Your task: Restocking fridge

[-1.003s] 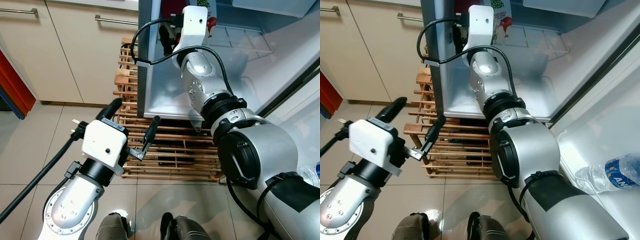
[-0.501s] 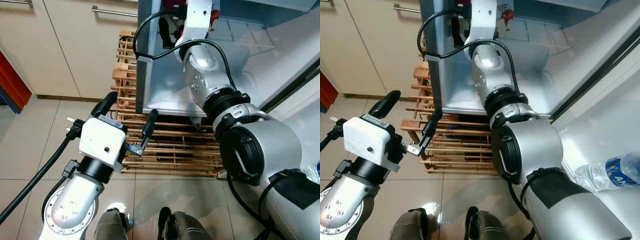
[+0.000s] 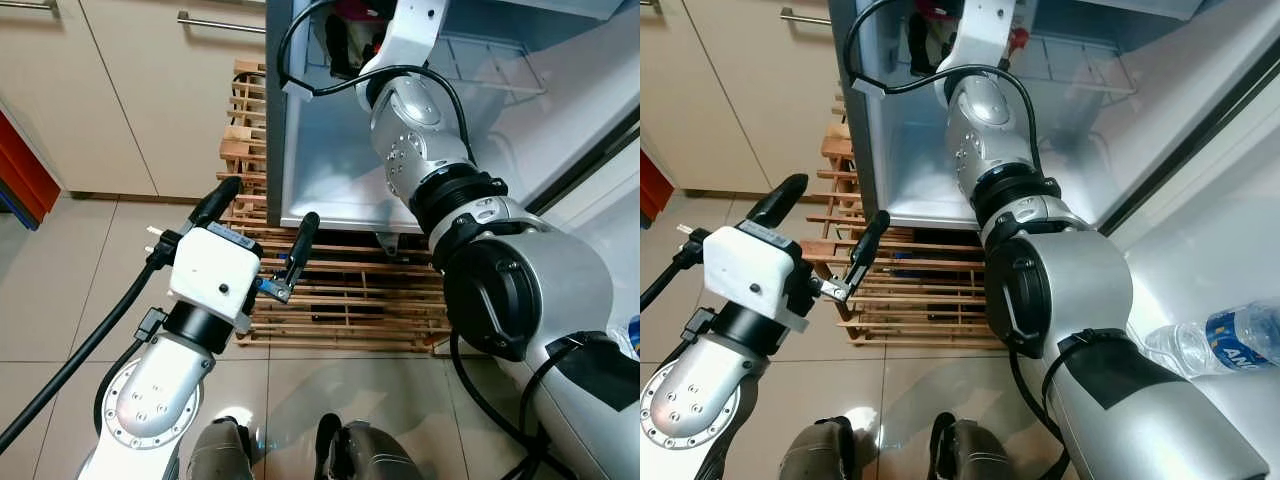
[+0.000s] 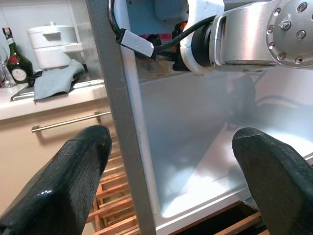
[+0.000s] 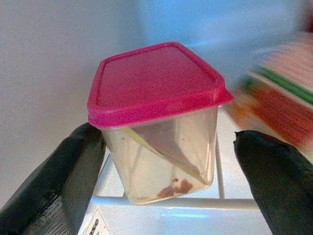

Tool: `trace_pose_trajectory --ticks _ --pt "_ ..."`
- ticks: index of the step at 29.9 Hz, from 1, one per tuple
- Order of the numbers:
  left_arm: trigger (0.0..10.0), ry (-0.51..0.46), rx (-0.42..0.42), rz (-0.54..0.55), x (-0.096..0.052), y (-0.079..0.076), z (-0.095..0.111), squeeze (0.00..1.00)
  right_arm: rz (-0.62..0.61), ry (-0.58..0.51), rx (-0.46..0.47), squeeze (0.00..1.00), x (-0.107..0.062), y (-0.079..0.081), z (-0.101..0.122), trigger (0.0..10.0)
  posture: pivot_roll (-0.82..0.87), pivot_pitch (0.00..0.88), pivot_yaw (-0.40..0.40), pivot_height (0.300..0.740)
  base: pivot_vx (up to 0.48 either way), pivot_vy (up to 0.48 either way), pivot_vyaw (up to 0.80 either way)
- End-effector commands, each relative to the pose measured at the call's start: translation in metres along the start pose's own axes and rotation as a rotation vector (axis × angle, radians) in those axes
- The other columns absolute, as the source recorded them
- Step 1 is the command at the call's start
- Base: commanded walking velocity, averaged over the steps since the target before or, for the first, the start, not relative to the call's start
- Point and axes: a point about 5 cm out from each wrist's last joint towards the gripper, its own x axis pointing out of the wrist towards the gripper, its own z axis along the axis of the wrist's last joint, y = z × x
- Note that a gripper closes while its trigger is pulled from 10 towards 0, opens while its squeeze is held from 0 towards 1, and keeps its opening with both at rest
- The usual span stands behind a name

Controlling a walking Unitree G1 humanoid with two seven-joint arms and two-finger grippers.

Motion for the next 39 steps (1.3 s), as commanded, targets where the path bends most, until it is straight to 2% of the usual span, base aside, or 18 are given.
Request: trace_pose_trajectory --ticks 1,3,4,14,17,18,21,24,27,28,30,33,34,36,37,39 --pt "10.0 0.005 -0.004 -0.007 0.002 -0.002 -0.003 0.00 0.024 0.020 -0.002 1.00 0.000 0.008 -0.001 10.0 0.29 0.188 -0.146 0.740 0.000 0.000 0.00" --pt "10.0 0.006 -0.004 -0.008 0.004 -0.002 -0.005 0.00 0.035 0.026 -0.006 1.00 0.000 0.010 -0.003 10.0 0.28 0.183 -0.145 0.740 0.000 0.000 0.00" --pt "10.0 0.008 -0.002 -0.008 0.005 -0.002 -0.006 0.00 0.042 0.029 -0.005 0.00 0.000 0.012 -0.005 10.0 0.28 0.182 -0.147 0.740 0.000 0.000 0.00" --pt "10.0 -0.001 0.001 -0.009 0.009 -0.003 -0.009 0.00 0.077 -0.003 -0.020 0.00 -0.002 0.019 -0.006 10.0 0.27 0.155 -0.153 0.740 0.000 0.000 0.00" --pt "10.0 -0.008 0.004 -0.006 0.010 -0.003 -0.010 0.00 0.075 -0.055 -0.074 0.00 -0.002 0.019 -0.001 10.0 0.26 0.136 -0.161 0.740 0.000 0.000 0.00" --pt "10.0 -0.014 0.007 -0.003 0.012 -0.003 -0.011 0.00 0.064 -0.101 -0.137 0.00 -0.003 0.018 0.002 10.0 0.25 0.125 -0.164 0.740 0.000 0.000 0.00" --pt "10.0 -0.030 0.010 0.004 0.017 -0.002 -0.013 0.00 0.004 -0.181 -0.238 0.00 -0.006 0.004 0.002 10.0 0.23 0.107 -0.168 0.740 0.000 0.000 0.00" --pt "10.0 -0.038 0.007 -0.004 0.021 -0.005 -0.016 0.00 -0.046 -0.213 -0.269 0.00 -0.012 -0.009 -0.007 10.0 0.21 0.078 -0.172 0.740 0.000 0.000 0.00" --pt "10.0 -0.039 0.007 -0.006 0.022 -0.005 -0.017 0.00 -0.050 -0.219 -0.272 0.00 -0.013 -0.010 -0.008 10.0 0.21 0.078 -0.172 0.740 0.000 0.000 0.00" --pt "10.0 -0.040 0.005 -0.008 0.024 -0.006 -0.019 0.00 -0.059 -0.229 -0.276 0.00 -0.015 -0.014 -0.010 10.0 0.19 0.048 -0.175 0.740 0.000 0.000 0.00" --pt "10.0 -0.004 -0.021 0.013 0.028 -0.004 -0.031 0.00 -0.073 -0.270 -0.316 0.00 -0.025 -0.025 -0.022 10.0 0.16 0.000 -0.172 0.740 0.000 0.000 0.00" --pt "10.0 0.015 -0.038 0.028 0.029 -0.003 -0.036 0.00 -0.071 -0.283 -0.332 0.00 -0.030 -0.028 -0.027 10.0 0.16 0.000 -0.172 0.740 0.000 0.000 0.00" --pt "10.0 0.050 -0.057 0.045 0.029 0.000 -0.044 0.00 -0.067 -0.288 -0.344 0.00 -0.037 -0.033 -0.035 10.0 0.14 0.000 -0.156 0.740 0.000 0.000 0.00" --pt "10.0 0.115 -0.091 0.065 0.018 0.006 -0.057 0.00 -0.069 -0.285 -0.370 0.00 -0.058 -0.051 -0.051 10.0 0.11 0.000 -0.133 0.740 0.000 0.000 0.00" --pt "10.0 0.115 -0.091 0.065 0.018 0.006 -0.057 0.00 -0.069 -0.285 -0.370 0.00 -0.058 -0.051 -0.051 10.0 0.11 0.000 -0.133 0.740 0.000 0.000 0.00" --pt "10.0 0.158 -0.099 0.061 0.004 0.011 -0.064 0.00 -0.087 -0.269 -0.395 0.00 -0.075 -0.071 -0.063 10.0 0.11 0.000 -0.109 0.740 0.000 0.000 0.00"
